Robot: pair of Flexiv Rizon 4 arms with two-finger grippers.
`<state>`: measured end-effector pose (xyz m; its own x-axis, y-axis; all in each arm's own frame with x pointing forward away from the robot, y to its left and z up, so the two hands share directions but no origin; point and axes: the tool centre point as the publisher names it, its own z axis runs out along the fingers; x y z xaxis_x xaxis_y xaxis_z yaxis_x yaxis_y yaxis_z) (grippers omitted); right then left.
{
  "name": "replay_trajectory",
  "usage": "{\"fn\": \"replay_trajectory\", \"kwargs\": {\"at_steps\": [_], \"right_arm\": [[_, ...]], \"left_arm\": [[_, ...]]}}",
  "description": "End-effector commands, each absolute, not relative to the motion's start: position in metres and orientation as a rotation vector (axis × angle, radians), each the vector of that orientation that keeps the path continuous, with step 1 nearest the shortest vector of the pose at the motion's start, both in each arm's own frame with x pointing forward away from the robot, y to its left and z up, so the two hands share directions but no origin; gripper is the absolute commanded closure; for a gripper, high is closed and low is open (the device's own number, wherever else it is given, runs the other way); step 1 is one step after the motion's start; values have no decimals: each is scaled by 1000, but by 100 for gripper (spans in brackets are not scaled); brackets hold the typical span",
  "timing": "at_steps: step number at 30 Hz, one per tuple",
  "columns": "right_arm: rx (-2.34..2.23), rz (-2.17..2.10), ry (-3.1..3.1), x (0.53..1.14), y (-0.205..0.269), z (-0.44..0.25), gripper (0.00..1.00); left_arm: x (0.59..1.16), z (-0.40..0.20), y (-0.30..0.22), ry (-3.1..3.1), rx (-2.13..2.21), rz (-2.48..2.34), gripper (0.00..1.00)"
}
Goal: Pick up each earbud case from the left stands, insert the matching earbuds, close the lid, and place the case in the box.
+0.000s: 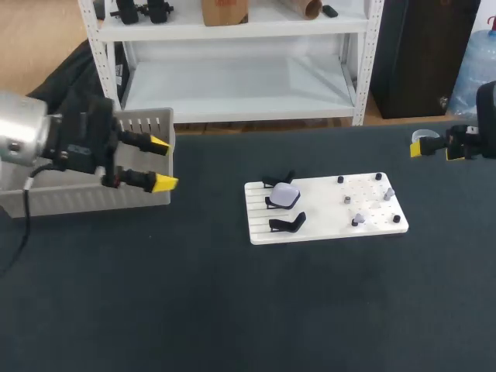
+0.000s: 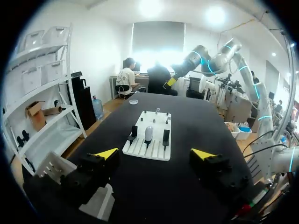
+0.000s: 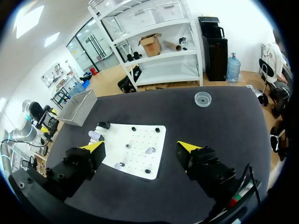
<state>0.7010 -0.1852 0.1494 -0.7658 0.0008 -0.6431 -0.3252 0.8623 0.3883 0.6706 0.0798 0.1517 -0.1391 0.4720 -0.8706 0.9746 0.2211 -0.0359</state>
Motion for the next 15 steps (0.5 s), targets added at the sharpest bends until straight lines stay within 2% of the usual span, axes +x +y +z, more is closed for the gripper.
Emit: {"fn": "replay_trajectory", "kwargs": {"at_steps": [1,15], "right_arm": [[-235,646,2371,702,-186,149,0],[-235,646,2371,702,-186,149,0]], "left_arm": [[678,137,30,1753,1381,-787,0],[703,90,-39,1695,1495,-809,0]]}}
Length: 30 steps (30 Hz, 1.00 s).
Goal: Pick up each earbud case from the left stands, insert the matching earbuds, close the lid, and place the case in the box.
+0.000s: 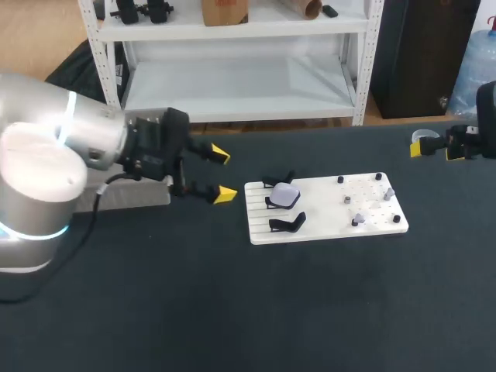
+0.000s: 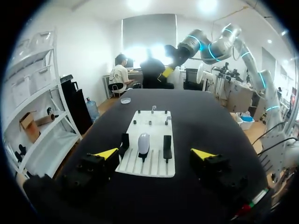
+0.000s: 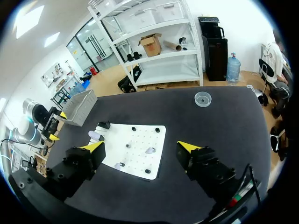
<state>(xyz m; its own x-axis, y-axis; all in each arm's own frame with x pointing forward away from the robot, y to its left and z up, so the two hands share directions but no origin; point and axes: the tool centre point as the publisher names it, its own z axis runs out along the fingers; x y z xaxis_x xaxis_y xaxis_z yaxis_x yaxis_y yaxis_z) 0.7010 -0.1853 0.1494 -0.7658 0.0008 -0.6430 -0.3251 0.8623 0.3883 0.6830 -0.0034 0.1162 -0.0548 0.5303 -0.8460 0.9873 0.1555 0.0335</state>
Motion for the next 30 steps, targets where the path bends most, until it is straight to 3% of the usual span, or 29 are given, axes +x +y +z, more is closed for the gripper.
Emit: {"fn": "replay_trajectory", "kwargs": {"at_steps": [1,30], "right_arm": [[-235,646,2371,702,-186,149,0],[-235,646,2371,702,-186,149,0]], "left_arm": [[705,86,-43,1694,1483,-840,0],[707,57,-65,1710,1512,-873,0]]}}
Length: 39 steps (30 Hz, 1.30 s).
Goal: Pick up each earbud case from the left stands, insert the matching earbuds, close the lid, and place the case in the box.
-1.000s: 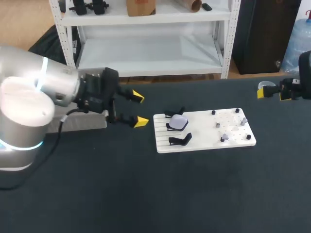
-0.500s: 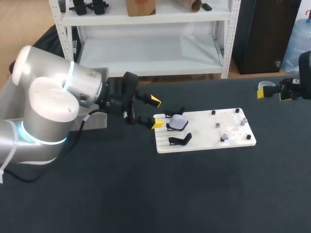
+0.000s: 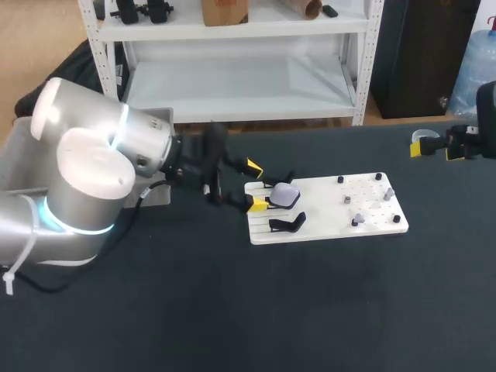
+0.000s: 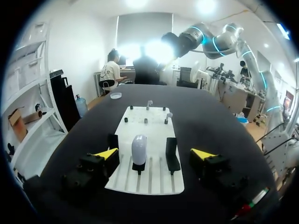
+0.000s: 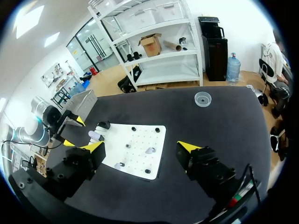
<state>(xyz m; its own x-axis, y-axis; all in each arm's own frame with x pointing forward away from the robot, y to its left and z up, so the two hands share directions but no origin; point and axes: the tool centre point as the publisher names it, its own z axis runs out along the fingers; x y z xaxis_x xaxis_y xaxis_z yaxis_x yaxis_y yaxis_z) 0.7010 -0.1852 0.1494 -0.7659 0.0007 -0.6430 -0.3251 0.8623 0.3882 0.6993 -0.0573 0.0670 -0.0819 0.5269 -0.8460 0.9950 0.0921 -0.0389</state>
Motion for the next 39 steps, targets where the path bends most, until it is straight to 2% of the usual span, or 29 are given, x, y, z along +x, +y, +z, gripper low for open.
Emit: {"fn": "replay_trajectory", "kwargs": {"at_steps": [1,5,12,16,23,27,30,39], "right_arm": [[-235,646,2371,702,-186,149,0],[-235,646,2371,702,-186,149,0],[-235,646,2371,702,-186,149,0],[-235,646,2371,702,-186,149,0],[-235,646,2371,702,-186,149,0],[-235,646,2371,702,-186,149,0],[-235,646,2371,702,-186,149,0],[-235,646,2371,702,-186,149,0]], "left_arm": [[708,55,-66,1712,1501,-882,0],[712,44,-69,1727,1494,-897,0],[713,42,-76,1723,1496,-921,8],[715,39,-79,1724,1495,-926,20],[719,32,-82,1732,1485,-938,29],[721,27,-84,1733,1481,-945,30],[723,25,-85,1732,1479,-946,35],[727,18,-88,1733,1470,-964,42]]}}
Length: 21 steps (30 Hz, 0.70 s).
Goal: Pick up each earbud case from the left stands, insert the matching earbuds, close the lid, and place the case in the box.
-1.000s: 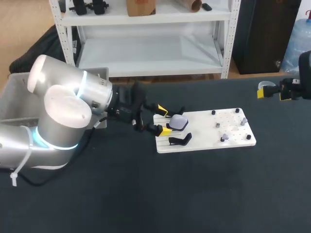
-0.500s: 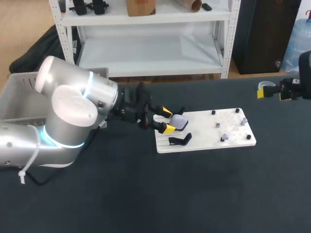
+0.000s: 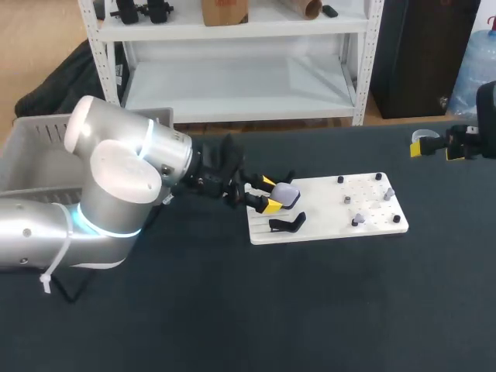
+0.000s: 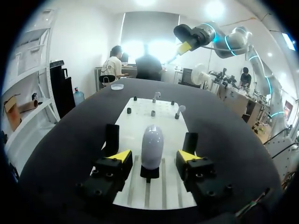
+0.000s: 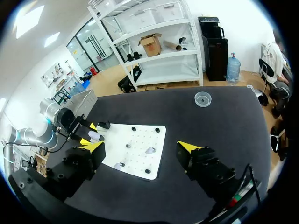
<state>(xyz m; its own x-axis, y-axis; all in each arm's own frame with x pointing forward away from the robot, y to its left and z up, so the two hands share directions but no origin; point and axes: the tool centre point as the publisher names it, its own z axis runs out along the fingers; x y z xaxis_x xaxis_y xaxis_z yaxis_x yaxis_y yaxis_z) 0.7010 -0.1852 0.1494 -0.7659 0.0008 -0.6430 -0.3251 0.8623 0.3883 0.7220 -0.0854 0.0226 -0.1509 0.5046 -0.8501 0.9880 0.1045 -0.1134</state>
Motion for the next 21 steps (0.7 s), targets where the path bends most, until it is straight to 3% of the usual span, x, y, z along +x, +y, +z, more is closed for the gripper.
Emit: {"fn": "replay_trajectory", "kwargs": {"at_steps": [1,4,21], "right_arm": [[-235,646,2371,702,-186,149,0],[-235,646,2371,702,-186,149,0],[-235,646,2371,702,-186,149,0]], "left_arm": [[727,17,-88,1730,1468,-970,42],[728,17,-90,1726,1469,-979,49],[734,12,-98,1711,1474,-996,52]]}}
